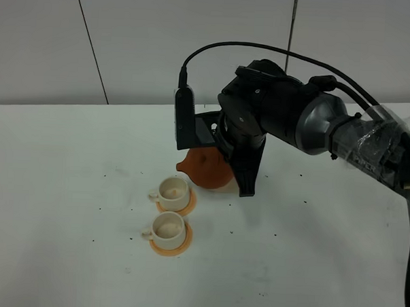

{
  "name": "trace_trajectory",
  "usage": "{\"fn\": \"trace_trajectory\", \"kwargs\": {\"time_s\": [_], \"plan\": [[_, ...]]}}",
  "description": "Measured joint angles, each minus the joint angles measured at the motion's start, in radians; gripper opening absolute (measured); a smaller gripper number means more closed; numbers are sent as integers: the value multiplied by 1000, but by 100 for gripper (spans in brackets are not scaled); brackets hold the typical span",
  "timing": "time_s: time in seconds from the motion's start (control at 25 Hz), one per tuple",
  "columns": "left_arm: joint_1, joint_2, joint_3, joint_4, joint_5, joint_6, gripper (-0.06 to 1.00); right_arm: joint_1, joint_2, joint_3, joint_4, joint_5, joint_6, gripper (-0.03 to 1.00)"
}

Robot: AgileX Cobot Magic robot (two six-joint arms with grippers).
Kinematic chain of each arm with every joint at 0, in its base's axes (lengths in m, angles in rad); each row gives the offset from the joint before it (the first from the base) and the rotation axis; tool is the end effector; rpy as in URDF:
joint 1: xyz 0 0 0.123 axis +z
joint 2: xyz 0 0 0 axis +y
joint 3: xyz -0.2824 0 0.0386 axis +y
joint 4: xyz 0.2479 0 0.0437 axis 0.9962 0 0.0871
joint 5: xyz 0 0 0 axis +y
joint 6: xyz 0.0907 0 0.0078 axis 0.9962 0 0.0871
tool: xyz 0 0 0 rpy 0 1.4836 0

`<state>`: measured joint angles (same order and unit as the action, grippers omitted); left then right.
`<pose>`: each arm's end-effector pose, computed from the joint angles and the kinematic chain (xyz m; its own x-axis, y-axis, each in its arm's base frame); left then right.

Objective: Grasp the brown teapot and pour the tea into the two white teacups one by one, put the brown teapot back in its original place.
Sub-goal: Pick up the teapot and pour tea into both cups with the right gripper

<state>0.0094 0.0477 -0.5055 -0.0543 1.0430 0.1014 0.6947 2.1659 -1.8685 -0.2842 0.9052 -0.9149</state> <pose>0.0027 -0.0042 0.2803 -0.4734 0.0694 -0.8781 0.0670 0.9968 0.0427 0.3821 0.2922 0.2254 0.1718 -0.9845 -0.0361 -0.8580 -0.1315 -0.4966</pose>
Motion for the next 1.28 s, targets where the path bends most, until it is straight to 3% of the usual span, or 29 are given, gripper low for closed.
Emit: {"fn": "trace_trajectory", "kwargs": {"time_s": [1.28], "plan": [[0, 0, 0, 0, 0, 0, 23, 49, 30, 0, -107, -8, 12, 10]]}}
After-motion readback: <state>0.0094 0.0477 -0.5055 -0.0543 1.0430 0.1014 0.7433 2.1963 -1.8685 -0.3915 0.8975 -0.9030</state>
